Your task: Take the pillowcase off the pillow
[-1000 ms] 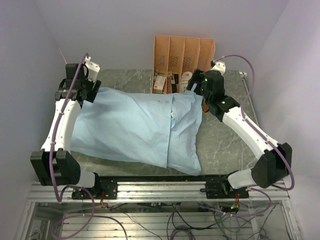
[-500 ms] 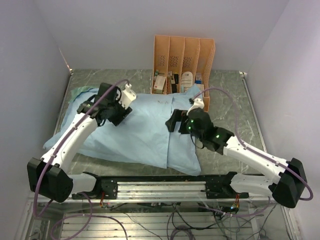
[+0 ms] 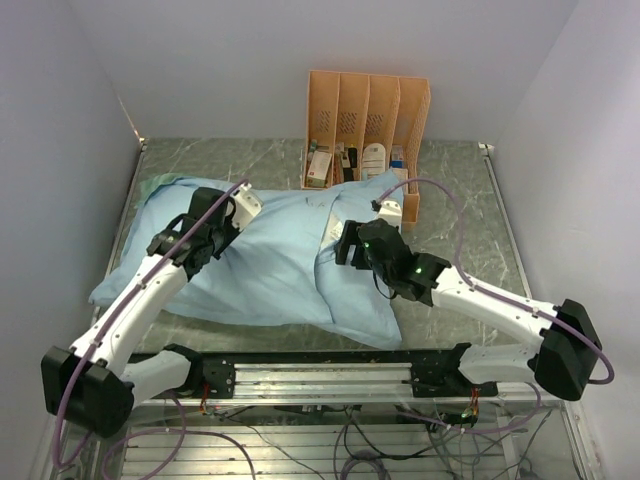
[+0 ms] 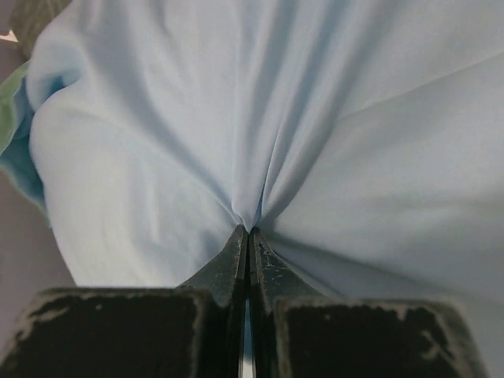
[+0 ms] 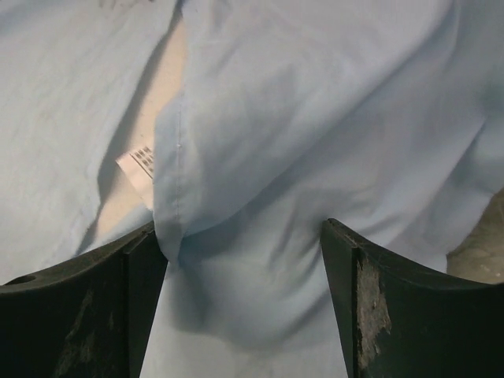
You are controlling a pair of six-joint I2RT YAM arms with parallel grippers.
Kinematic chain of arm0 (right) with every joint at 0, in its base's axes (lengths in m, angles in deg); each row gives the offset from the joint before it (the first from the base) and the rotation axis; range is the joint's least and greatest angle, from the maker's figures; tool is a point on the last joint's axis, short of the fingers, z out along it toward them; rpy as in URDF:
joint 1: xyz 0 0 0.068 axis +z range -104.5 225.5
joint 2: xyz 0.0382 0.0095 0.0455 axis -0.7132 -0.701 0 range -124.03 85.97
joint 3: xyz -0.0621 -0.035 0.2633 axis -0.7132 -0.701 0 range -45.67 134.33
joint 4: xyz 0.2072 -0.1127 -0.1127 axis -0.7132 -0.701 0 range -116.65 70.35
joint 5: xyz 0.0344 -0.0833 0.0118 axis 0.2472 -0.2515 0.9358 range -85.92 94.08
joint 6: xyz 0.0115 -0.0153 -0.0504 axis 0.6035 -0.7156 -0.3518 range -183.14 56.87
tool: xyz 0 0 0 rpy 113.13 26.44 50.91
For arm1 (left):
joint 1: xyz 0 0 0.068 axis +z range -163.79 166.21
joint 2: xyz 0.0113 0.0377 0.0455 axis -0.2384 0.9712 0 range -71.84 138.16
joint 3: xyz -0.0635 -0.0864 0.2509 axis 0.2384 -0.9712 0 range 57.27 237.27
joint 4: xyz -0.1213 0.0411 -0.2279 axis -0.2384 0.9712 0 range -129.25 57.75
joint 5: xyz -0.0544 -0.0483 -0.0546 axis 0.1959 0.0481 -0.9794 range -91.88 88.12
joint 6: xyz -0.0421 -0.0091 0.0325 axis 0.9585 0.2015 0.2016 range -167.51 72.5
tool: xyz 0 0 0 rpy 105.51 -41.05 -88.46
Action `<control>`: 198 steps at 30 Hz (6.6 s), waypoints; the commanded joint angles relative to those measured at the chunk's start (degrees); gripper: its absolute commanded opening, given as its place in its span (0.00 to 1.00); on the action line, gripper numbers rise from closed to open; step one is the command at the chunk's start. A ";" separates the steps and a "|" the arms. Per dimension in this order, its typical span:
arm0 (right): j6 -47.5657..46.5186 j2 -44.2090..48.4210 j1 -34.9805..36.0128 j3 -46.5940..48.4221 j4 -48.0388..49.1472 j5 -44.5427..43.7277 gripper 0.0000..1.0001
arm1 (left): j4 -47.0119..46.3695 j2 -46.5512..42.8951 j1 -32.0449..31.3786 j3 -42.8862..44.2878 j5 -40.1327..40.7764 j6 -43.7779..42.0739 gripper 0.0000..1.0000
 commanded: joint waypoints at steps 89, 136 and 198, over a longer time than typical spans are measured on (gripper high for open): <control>-9.26 -34.04 -14.02 91.18 2.63 62.15 0.00 | 36.93 -10.28 0.51 54.49 -11.91 3.09 0.84; -20.67 -37.91 9.97 80.57 -4.06 61.45 0.61 | 33.53 -20.79 15.89 38.71 -37.10 -27.98 0.07; -19.07 -9.84 6.21 17.21 20.54 -13.01 0.63 | 26.10 -14.36 15.89 50.10 -26.32 6.28 0.07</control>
